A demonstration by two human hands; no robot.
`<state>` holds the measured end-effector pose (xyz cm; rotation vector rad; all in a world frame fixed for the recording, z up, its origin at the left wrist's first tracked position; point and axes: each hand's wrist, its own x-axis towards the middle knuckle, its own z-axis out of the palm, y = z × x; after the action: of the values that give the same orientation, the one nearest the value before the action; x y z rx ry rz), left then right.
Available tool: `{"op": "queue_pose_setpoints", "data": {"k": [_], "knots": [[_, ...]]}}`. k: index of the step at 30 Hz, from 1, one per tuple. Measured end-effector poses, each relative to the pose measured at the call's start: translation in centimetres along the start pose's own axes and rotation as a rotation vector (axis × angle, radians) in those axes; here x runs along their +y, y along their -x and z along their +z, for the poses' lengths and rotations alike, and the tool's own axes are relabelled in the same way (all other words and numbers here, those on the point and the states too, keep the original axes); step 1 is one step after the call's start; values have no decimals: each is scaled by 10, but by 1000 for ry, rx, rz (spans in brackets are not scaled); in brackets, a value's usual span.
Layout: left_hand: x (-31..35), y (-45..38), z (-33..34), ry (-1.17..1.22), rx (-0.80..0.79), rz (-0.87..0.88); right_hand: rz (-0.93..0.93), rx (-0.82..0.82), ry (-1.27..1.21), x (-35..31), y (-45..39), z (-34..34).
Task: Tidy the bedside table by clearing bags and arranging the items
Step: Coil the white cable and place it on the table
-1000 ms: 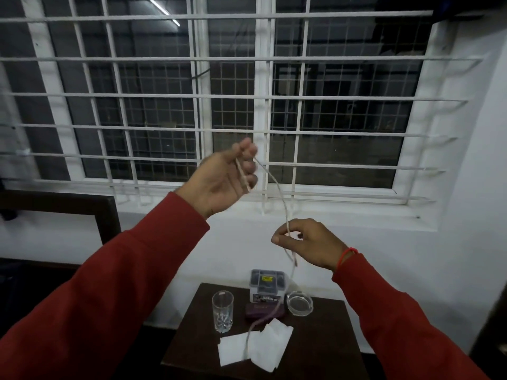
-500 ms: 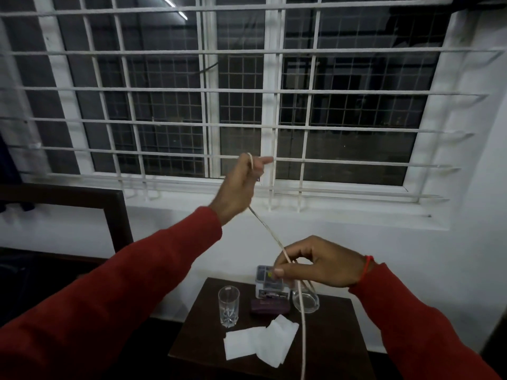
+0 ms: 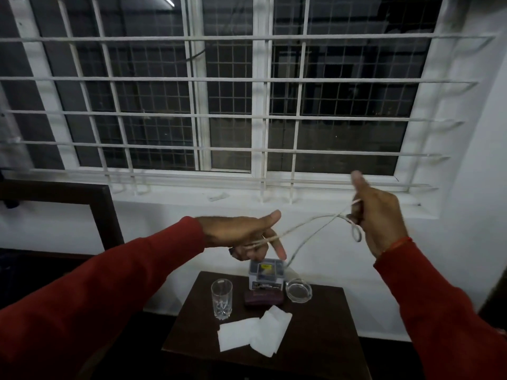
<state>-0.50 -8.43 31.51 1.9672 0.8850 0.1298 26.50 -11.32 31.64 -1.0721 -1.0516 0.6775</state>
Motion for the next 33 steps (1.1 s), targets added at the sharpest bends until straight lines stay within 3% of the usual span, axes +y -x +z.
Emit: {"op": "queue_pose_setpoints", "data": {"k": [3, 6, 9, 11, 13, 15, 16, 18, 21, 23, 28, 31, 33], "knots": [[-4, 6, -2, 68, -32, 30, 227, 281, -347, 12, -19, -20], [-15, 12, -10, 346, -29, 109, 338, 369, -280, 37, -28, -38], [-18, 9, -14, 497, 85, 74, 309, 343, -205, 54, -29, -39], [-18, 3, -17, 511, 249, -6, 266, 192, -386, 60, -26, -40], [-21, -1, -26, 504, 477, -75, 181, -149, -632, 63, -18, -47], [-25, 0, -36, 573, 602, -89, 89, -465, -640, 65, -7, -56], [-25, 2, -40, 611, 621, -81, 39, -571, -522, 67, -4, -58], [-21, 5, -41, 627, 594, -40, -58, -649, -178, 71, 0, -55], [1, 5, -29, 623, 429, 62, -178, -530, 71, 55, 9, -29], [19, 3, -18, 659, 295, 125, -150, -528, 73, 38, 19, -3], [51, -3, -7, 871, 87, 259, 96, -698, -75, 23, 38, 46], [61, -3, -9, 966, 86, 359, 167, -621, -180, 24, 46, 59], [67, -3, -9, 1028, 130, 463, 193, -598, -85, 31, 49, 66]]}}
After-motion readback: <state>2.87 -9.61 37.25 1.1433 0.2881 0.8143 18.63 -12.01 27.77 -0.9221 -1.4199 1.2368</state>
